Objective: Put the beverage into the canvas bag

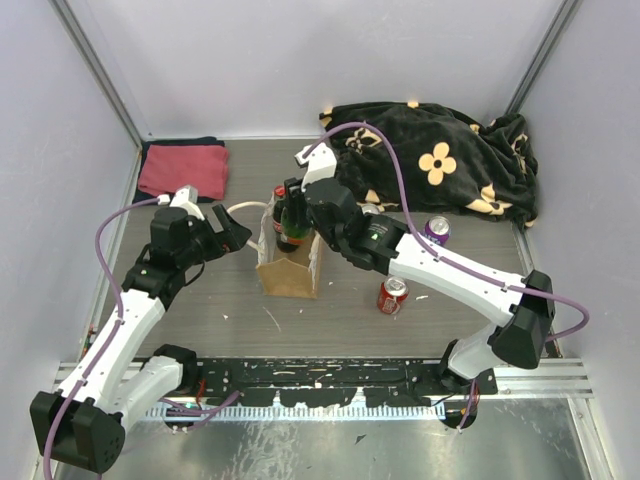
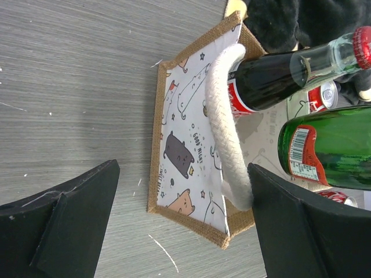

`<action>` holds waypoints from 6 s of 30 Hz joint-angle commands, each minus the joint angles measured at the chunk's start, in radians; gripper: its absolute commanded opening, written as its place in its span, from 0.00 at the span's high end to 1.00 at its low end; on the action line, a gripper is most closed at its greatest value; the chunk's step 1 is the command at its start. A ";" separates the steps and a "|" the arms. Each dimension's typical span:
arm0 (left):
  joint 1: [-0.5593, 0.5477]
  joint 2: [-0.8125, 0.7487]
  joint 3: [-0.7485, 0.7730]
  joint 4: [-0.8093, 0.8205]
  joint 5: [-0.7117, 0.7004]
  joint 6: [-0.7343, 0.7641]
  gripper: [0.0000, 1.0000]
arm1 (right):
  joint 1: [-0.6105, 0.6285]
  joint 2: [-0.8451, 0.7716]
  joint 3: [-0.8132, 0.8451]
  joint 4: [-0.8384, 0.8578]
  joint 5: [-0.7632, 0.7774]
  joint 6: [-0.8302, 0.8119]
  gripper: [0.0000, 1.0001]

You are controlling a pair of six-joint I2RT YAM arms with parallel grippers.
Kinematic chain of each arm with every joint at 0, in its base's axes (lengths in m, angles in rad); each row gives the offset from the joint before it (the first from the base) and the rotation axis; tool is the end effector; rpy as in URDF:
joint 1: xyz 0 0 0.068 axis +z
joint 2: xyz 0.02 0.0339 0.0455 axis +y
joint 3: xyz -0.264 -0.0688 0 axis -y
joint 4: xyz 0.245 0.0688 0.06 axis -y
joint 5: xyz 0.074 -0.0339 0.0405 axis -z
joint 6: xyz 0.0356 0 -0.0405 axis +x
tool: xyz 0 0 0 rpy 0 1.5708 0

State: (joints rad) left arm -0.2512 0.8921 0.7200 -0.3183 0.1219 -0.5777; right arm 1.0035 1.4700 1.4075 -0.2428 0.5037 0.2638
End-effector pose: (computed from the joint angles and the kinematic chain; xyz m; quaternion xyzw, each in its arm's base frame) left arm 0.1949 -0.0545 0.2847 -0.1082 0.8497 -0.2545 0.4489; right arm 0.1983 0.2792 0.3891 -0.1449 0.7814 0.1772 0.5805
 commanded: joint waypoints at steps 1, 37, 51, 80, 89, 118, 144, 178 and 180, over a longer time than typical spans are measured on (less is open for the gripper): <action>0.001 -0.013 -0.019 0.020 0.013 -0.005 0.02 | 0.004 -0.034 0.009 0.232 0.020 0.008 0.99; 0.002 0.004 -0.040 0.040 0.020 -0.002 0.02 | -0.077 0.129 -0.288 0.512 0.035 -0.049 0.99; 0.002 0.017 -0.052 0.054 0.027 -0.002 0.02 | -0.078 0.190 -0.300 0.510 0.038 -0.081 0.99; 0.002 -0.019 -0.067 0.046 0.039 0.000 0.02 | -0.408 -0.001 0.194 -0.178 0.016 -0.026 0.17; 0.001 -0.022 -0.077 0.055 0.041 -0.016 0.02 | -0.530 0.195 0.238 -0.470 -0.264 0.059 0.18; 0.003 -0.036 -0.091 0.051 0.054 -0.005 0.02 | -0.532 0.252 0.056 -0.420 -0.316 0.091 0.10; 0.002 -0.031 -0.102 0.064 0.066 -0.019 0.02 | -0.525 0.148 0.105 -0.419 -0.197 0.068 0.10; 0.002 -0.057 -0.113 0.059 0.072 -0.018 0.02 | -0.529 0.306 0.005 -0.401 -0.200 0.080 0.23; 0.001 -0.056 -0.112 0.057 0.073 -0.017 0.02 | -0.529 0.316 0.008 -0.401 -0.200 0.079 0.18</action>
State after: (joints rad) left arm -0.2512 0.8524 0.6182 -0.2802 0.1757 -0.5968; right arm 0.4747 1.7729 1.3899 -0.6731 0.2878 0.3454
